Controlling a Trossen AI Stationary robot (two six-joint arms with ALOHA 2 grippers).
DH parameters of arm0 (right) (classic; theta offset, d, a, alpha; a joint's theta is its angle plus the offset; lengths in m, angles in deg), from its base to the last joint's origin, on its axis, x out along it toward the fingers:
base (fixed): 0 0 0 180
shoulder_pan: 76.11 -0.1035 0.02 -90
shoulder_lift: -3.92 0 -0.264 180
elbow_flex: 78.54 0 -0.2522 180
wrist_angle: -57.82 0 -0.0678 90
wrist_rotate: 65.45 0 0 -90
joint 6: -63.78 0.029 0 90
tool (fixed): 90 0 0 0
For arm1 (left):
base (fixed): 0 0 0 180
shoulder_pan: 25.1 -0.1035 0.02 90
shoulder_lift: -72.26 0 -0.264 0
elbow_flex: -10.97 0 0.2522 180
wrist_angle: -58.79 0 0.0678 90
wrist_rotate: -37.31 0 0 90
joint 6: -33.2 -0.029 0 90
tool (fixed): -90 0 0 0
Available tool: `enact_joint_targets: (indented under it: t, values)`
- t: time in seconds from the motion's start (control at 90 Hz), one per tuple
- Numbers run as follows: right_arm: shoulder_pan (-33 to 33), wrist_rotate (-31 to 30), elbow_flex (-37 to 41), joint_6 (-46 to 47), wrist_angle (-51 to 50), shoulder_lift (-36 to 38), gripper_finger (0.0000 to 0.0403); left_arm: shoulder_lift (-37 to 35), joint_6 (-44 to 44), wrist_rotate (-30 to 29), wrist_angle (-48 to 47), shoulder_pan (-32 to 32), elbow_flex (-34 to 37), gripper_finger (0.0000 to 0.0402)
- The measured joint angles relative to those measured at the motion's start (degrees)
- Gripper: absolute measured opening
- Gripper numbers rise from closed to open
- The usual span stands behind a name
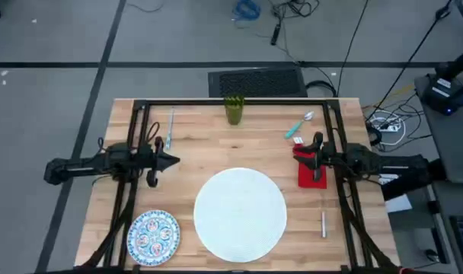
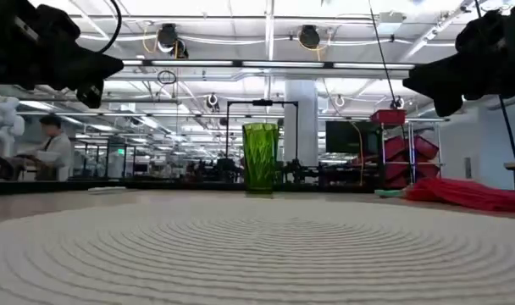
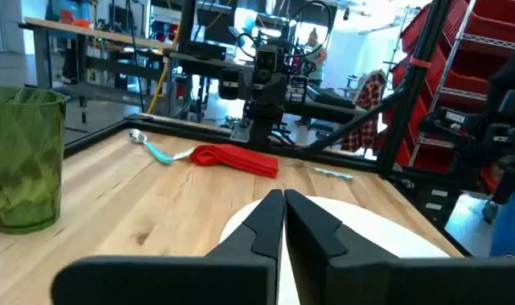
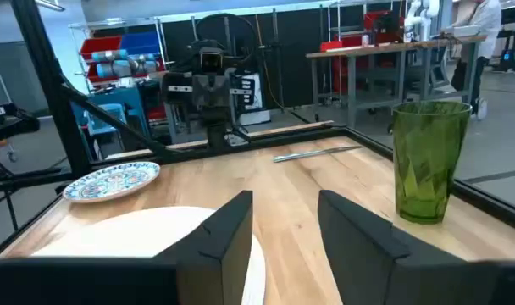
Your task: Set table place
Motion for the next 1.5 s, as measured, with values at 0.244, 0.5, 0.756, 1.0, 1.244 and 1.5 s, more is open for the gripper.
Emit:
enact_joint_targets:
  t: [0.244,0.5,0.756,1.0,1.244,1.5]
  values:
    - [0.0,0.0,0.0,0.0,0.0,0.0,0.0125,0.0,0.0,0.0,0.0,0.0,0.0,0.0]
    - [0.0,0.0,0.0,0.0,0.0,0.0,0.0125,0.0,0.0,0.0,0.0,0.0,0.0,0.0]
    - [0.0,0.0,0.0,0.0,0.0,0.0,0.0125,0.0,0.0,0.0,0.0,0.0,0.0,0.0]
    - [0.0,0.0,0.0,0.0,0.0,0.0,0.0125,0.0,0.0,-0.1,0.0,0.0,0.0,0.0]
    - [0.0,-0.2,-0.6,3.9,0.9,0.0,0.0125,0.0,5.2,-1.6,-3.1,0.0,-0.6,0.0]
    - [0.0,-0.3,-14.2,-0.1,-6.5,-5.4,0.0125,3.7,11.6,-1.6,-5.7,0.0,-7.9,0.0]
